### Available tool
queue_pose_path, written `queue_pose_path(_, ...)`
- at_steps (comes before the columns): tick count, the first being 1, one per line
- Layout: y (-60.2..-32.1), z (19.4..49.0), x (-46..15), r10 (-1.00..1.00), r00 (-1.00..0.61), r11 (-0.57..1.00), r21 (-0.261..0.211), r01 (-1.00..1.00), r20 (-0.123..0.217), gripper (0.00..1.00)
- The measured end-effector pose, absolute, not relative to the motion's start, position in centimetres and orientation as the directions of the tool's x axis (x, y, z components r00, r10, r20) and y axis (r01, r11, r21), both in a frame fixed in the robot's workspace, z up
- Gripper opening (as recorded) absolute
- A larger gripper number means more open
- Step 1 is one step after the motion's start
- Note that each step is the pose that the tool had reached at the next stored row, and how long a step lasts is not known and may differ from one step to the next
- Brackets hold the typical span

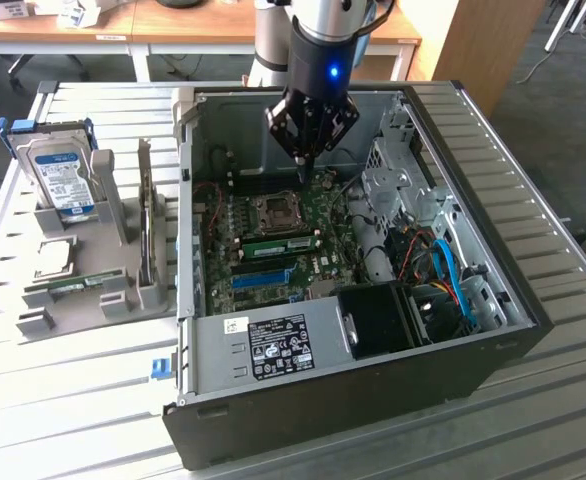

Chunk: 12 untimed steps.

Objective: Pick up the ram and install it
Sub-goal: 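Press down the ram until it locks into place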

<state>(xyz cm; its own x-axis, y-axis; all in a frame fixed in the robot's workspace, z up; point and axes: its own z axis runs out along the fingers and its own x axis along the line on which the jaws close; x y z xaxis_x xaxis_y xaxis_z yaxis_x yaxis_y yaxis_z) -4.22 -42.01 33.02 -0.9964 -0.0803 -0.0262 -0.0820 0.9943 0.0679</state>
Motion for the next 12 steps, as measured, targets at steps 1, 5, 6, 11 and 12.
queue_pose_path(1, -42.01, 33.0, -4.22, -0.068, -0.997, 0.995, 0.069, -0.069, -0.026, 0.11)
queue_pose_path(5, -42.01, 32.98, -4.22, -0.041, -0.999, 0.997, 0.071, -0.043, -0.026, 0.11)
queue_pose_path(6, -42.01, 32.98, -4.22, -0.041, -0.999, 0.997, 0.071, -0.043, -0.026, 0.11)
queue_pose_path(11, -42.01, 32.96, -4.44, -0.041, -0.999, 0.997, 0.071, -0.042, -0.027, 0.11)
queue_pose_path(12, -42.01, 32.93, -4.65, -0.041, -0.999, 0.997, 0.071, -0.043, -0.027, 0.11)
